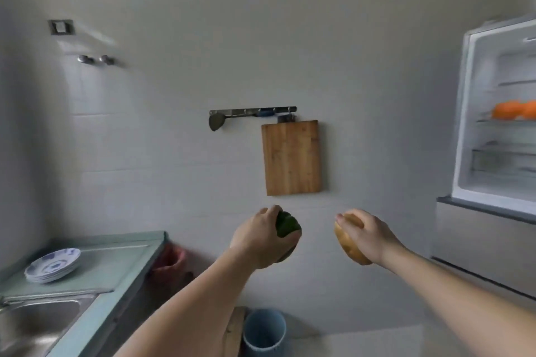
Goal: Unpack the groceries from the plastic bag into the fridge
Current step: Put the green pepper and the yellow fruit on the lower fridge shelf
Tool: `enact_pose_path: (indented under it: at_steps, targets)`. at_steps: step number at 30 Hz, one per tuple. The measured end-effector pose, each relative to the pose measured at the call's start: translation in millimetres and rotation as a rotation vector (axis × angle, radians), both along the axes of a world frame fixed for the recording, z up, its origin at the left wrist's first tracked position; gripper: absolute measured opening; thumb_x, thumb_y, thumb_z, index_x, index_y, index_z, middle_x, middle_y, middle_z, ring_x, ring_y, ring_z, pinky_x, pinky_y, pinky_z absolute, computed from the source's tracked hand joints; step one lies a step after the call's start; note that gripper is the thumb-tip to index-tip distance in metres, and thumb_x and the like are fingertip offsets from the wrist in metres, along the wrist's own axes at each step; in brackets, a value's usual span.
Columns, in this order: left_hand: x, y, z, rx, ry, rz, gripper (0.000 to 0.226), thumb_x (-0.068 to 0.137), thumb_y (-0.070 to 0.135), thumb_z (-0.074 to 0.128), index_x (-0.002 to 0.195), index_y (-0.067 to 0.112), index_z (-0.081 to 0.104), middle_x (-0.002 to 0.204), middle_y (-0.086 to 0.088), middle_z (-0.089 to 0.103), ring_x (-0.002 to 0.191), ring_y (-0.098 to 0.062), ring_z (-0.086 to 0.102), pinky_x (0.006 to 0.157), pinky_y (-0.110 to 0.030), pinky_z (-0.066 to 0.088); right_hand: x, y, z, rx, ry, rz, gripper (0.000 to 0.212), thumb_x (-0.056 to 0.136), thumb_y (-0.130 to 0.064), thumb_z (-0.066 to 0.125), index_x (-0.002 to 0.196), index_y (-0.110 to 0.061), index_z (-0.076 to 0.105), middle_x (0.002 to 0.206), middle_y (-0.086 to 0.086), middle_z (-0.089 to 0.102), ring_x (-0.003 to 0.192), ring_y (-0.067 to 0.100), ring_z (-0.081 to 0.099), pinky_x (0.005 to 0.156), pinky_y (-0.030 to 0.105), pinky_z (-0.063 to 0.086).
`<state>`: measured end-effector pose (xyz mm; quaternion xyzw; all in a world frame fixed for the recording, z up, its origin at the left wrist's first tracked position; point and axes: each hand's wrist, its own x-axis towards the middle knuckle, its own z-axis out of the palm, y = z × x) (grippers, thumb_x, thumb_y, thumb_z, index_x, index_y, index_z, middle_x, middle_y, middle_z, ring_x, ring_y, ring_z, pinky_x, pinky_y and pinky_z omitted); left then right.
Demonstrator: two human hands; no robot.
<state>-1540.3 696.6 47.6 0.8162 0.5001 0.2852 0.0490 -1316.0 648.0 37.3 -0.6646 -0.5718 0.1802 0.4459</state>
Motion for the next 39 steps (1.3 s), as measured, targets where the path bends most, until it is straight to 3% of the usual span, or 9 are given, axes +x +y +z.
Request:
enact_pose_path:
  at_steps: [6,12,16,18,26,39]
  targets:
    - [115,45,-8,-0.028,-0.028,-0.223,0.046,0.08,0.062,0.054,0.111,0.029,0.049,0.099,0.007,0.055,0.084,-0.018,0.058,0.071,-0.038,0.057,96,2,-12,-0.012,0.005,-0.227,0.028,0.09,-0.05,0.056,0.092,-0.023,0.063,0.093,-0.002,0.067,0.089,0.021,0.06,0.076,0.029,0.043]
    - [211,111,-17,-0.032,-0.072,-0.425,0.047,0.079,0.065,0.051,0.111,0.03,0.049,0.1,0.008,0.055,0.086,-0.018,0.058,0.073,-0.034,0.053,158,23,-10,0.002,-0.096,-0.426,0.021,0.088,-0.048,0.058,0.091,-0.027,0.061,0.09,-0.005,0.068,0.081,0.014,0.062,0.064,0.016,0.044]
    - [263,154,-12,-0.04,-0.072,-0.546,0.05,0.08,0.066,0.051,0.116,0.03,0.048,0.105,0.007,0.056,0.091,-0.019,0.058,0.078,-0.035,0.053,189,47,3,-0.003,-0.12,-0.527,0.018,0.088,-0.05,0.057,0.089,-0.032,0.059,0.093,-0.01,0.066,0.09,0.014,0.061,0.083,0.031,0.049]
    - [286,173,-9,-0.046,-0.084,-0.601,0.052,0.081,0.065,0.051,0.119,0.03,0.047,0.108,0.006,0.057,0.093,-0.021,0.058,0.081,-0.036,0.053,200,56,8,0.004,-0.134,-0.571,0.017,0.09,-0.047,0.057,0.092,-0.031,0.06,0.092,-0.011,0.065,0.089,0.013,0.06,0.084,0.032,0.048]
    - [370,218,-19,-0.084,-0.085,-0.724,0.053,0.082,0.066,0.05,0.121,0.031,0.046,0.107,0.008,0.055,0.094,-0.019,0.057,0.084,-0.035,0.051,250,79,15,0.006,-0.166,-0.662,0.019,0.094,-0.04,0.054,0.101,-0.024,0.061,0.097,-0.011,0.063,0.082,-0.002,0.052,0.065,0.009,0.034]
    - [563,248,-17,-0.068,0.023,-0.768,0.054,0.082,0.066,0.051,0.124,0.032,0.045,0.106,0.012,0.052,0.092,-0.014,0.057,0.081,-0.032,0.053,444,116,-7,0.085,0.004,-0.685,0.021,0.092,-0.048,0.052,0.096,-0.029,0.061,0.097,-0.01,0.063,0.09,0.007,0.057,0.078,0.024,0.044]
